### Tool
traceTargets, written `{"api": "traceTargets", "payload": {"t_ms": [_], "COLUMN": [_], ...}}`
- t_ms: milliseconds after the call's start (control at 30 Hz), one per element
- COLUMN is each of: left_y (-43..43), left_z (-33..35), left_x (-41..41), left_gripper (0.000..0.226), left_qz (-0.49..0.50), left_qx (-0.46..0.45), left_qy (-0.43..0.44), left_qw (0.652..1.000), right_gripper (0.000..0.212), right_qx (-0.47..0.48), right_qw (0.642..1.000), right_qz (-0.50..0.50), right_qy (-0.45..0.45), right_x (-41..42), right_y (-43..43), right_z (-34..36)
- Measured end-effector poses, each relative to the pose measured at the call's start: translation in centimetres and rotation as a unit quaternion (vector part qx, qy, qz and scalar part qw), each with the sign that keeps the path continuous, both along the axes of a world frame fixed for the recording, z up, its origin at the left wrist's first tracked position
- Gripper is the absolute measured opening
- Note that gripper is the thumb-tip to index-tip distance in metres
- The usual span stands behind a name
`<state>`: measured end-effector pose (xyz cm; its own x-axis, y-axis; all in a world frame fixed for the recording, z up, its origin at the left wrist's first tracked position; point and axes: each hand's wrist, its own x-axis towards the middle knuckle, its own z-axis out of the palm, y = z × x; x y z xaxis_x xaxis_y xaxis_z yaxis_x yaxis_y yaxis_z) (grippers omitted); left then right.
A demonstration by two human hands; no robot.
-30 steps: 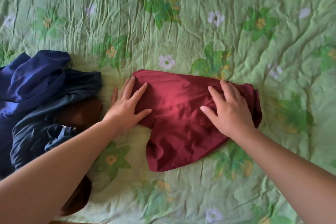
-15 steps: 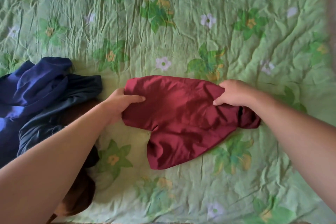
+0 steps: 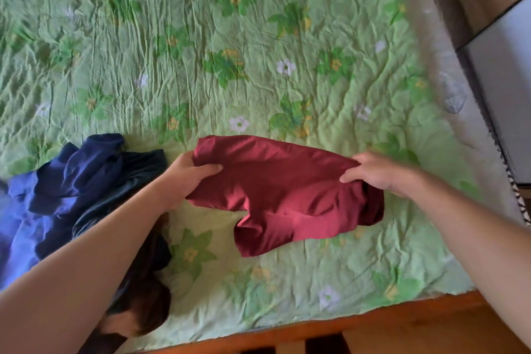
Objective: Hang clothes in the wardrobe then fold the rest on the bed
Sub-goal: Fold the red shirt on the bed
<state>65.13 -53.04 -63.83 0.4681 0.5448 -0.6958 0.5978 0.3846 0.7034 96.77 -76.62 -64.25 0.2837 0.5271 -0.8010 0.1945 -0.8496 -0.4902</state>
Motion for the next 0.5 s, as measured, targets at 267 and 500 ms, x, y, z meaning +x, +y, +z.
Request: {"api": "traceTargets", "payload": {"t_ms": [267, 500], "left_y": [-3.0, -6.4], "left_z": [12.6, 23.7], "left_x": [2.8, 5.9], "left_gripper": [0.018, 0.013], "left_qz": [-0.026, -0.095], "left_qx": [0.06, 0.138], "left_qy": [-0.05, -0.106], "left_qw": [0.997, 0.98], "right_gripper": [0.033, 0.006], "right_qx": [0.111, 0.159], "right_qw": [0.977, 0.966], "right_qz": [-0.179, -0.15], "right_qy": [-0.02, -0.142], "right_x": [-1.0, 0.0], "right_y": [-6.1, -12.6], "right_z": [14.2, 28.2]}}
